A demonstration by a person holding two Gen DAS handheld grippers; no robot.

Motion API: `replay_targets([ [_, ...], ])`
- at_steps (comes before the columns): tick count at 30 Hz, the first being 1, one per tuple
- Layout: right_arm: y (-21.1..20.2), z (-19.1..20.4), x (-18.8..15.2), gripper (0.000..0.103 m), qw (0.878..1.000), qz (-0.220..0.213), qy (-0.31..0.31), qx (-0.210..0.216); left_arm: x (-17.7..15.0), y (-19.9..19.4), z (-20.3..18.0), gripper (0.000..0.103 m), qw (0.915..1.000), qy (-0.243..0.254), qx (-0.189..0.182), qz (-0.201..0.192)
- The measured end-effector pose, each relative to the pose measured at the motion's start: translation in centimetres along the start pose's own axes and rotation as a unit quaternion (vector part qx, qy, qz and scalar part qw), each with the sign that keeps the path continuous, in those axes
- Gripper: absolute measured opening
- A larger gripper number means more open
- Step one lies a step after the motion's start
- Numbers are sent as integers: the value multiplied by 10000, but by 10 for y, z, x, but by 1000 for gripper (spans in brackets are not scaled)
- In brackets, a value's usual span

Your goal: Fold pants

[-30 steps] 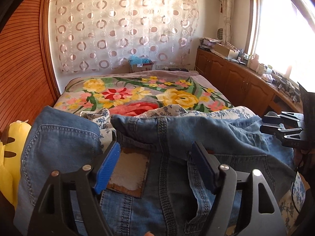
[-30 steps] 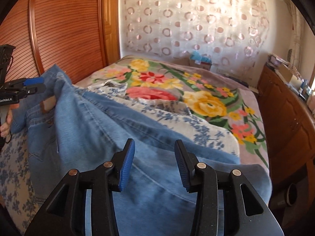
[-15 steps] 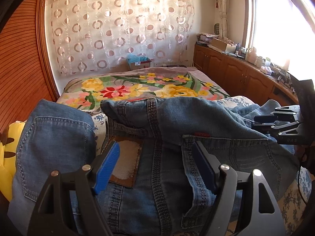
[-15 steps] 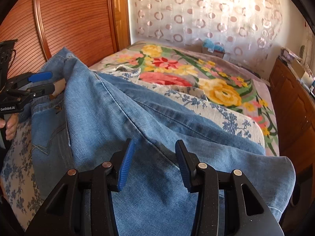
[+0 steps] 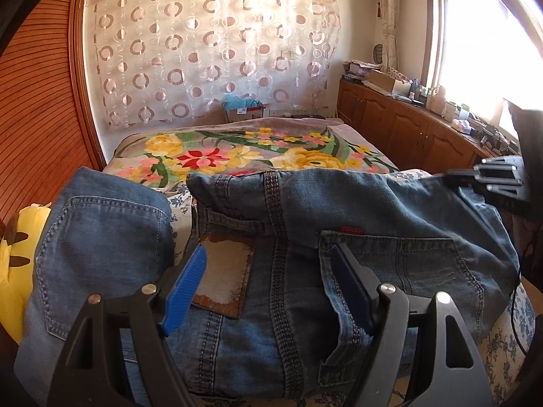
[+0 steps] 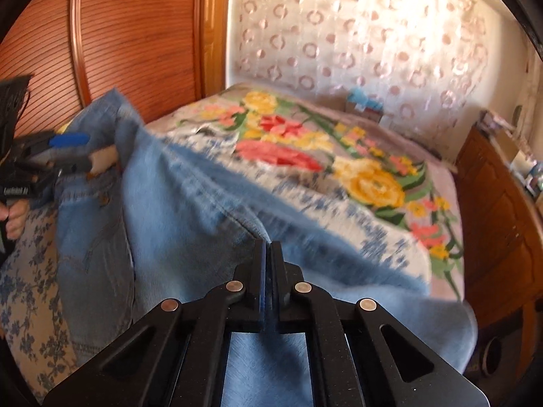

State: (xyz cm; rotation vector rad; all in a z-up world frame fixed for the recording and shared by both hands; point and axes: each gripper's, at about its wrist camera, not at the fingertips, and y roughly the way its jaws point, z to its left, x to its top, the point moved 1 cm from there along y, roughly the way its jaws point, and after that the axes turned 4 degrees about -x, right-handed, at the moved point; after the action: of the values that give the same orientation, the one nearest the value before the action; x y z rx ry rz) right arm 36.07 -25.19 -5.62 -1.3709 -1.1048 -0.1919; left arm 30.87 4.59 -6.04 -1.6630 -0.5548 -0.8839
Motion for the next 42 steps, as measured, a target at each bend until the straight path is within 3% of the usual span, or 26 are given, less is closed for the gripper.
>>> replay_targets([
  [6,13,-11,26,0,9985,-60,-230,-492,-3,-8,4,76,10000,-53,7,-44],
  [10,43,-20,28,0,9963,182,-186,-818,-9,-16,11,76,9999,-96,103,-38],
  [14,66,-27,17,0,9952,473,46,-854,-18,-23,20,75,9997,-129,212,2],
  [16,60,-29,13,7,9960,442,228,-741,-21,-25,25,76,9995,-168,264,31],
  [18,49,-28,10,25,9965,357,351,-671,-25,-27,31,75,9993,-208,288,67],
  [24,3,-7,-7,49,9976,107,568,-370,-34,-30,35,75,9992,-209,316,152],
  [33,-37,42,-48,50,9967,135,741,301,-46,-33,30,75,9991,-106,301,290],
  [42,-51,79,-71,50,9960,289,658,532,-58,-38,30,74,9987,-82,303,394],
])
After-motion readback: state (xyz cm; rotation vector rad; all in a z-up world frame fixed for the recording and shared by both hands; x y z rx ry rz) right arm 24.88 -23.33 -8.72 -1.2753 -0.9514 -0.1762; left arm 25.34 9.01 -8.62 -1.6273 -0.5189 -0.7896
